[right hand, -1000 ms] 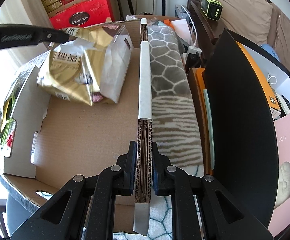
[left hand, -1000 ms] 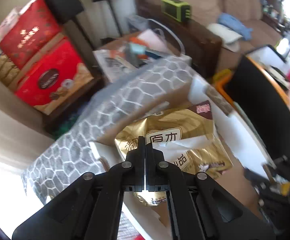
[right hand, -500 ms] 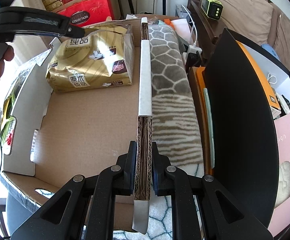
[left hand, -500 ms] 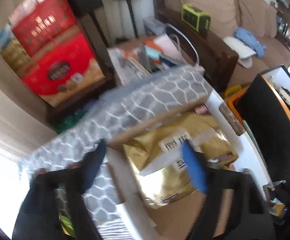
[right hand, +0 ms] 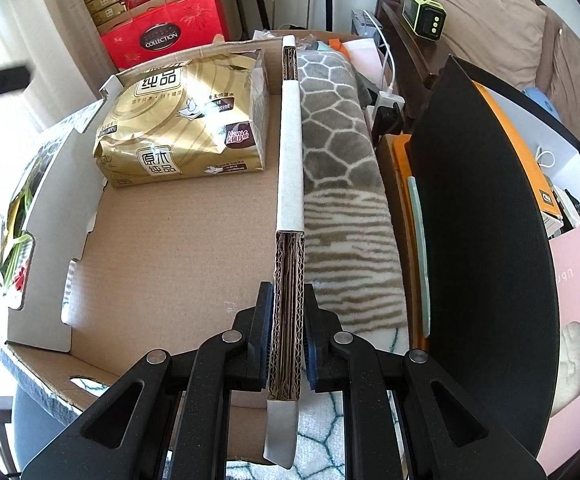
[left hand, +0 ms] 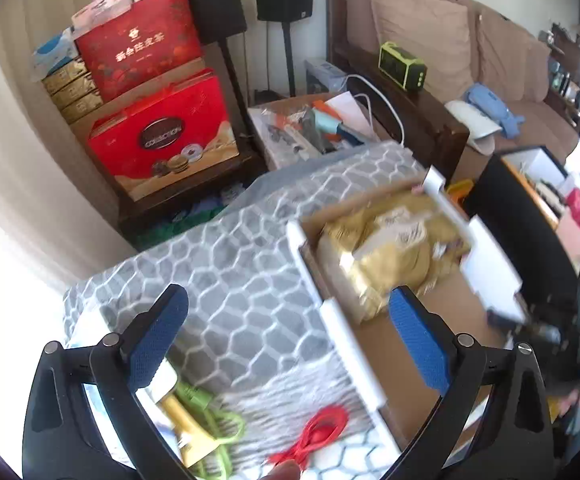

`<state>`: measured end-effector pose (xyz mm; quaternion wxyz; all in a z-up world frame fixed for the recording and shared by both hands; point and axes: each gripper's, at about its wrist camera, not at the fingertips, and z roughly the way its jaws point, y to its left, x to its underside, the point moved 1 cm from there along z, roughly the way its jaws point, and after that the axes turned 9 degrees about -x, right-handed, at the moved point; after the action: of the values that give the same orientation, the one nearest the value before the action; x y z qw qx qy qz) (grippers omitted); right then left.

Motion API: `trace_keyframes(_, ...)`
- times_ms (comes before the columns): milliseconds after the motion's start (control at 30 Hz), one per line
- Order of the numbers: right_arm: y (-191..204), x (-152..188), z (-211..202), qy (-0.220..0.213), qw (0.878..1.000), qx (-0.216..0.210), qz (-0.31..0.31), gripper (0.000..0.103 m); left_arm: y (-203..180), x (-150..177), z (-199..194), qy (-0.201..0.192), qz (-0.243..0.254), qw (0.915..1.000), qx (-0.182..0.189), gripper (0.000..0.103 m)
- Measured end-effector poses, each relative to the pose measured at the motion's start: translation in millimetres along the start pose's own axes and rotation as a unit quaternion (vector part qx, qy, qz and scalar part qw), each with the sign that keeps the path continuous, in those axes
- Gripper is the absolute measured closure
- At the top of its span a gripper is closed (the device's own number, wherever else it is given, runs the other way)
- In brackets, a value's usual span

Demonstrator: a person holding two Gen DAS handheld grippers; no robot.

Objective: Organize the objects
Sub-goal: 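Move the left gripper to the red cable and grasp it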

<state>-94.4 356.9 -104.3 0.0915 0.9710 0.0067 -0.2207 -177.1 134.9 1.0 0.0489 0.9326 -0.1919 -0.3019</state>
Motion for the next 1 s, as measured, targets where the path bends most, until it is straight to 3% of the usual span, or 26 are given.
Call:
trace_keyframes(100, 1, 0, 0, 0.0, 1.0, 0.002, 0.0, 0.09, 10, 25, -1, 0.017, 0.006, 0.9998, -0.005, 0.004)
trace_keyframes(167, 0, 0, 0, -0.001, 1.0, 0.002, 0.001, 0.09, 10, 45, 0, 0.025, 0.03, 0.9991, -0.013, 0.018)
trace_keyframes(233, 0, 0, -1, -0.001, 1.0, 0.002, 0.002, 0.09, 10, 64, 4, 0.041, 0.036, 0.9984, -0.013, 0.023)
trace_keyframes(467, -1, 0, -1, -0.001, 1.0, 0.002, -0.001, 0.09, 18, 114, 10, 0.045, -0.009, 0.9985, 0.032, 0.024)
trace_keyframes(567, 0, 0, -1, -0.001, 1.0, 0.003, -0.002, 0.09, 12, 127, 13, 0.043, -0.006, 0.9979, 0.049, 0.04)
trace_keyframes(800, 5, -1, 1, 0.001, 1.0, 0.008, -0.007, 0.086, -2, 140, 25, 0.042, 0.022, 0.9979, 0.045, 0.043)
trace_keyframes(1000, 6, -1, 2, 0.002, 1.0, 0.007, -0.007, 0.086, -13, 152, 35, 0.054, 0.047, 0.9965, 0.043, 0.066)
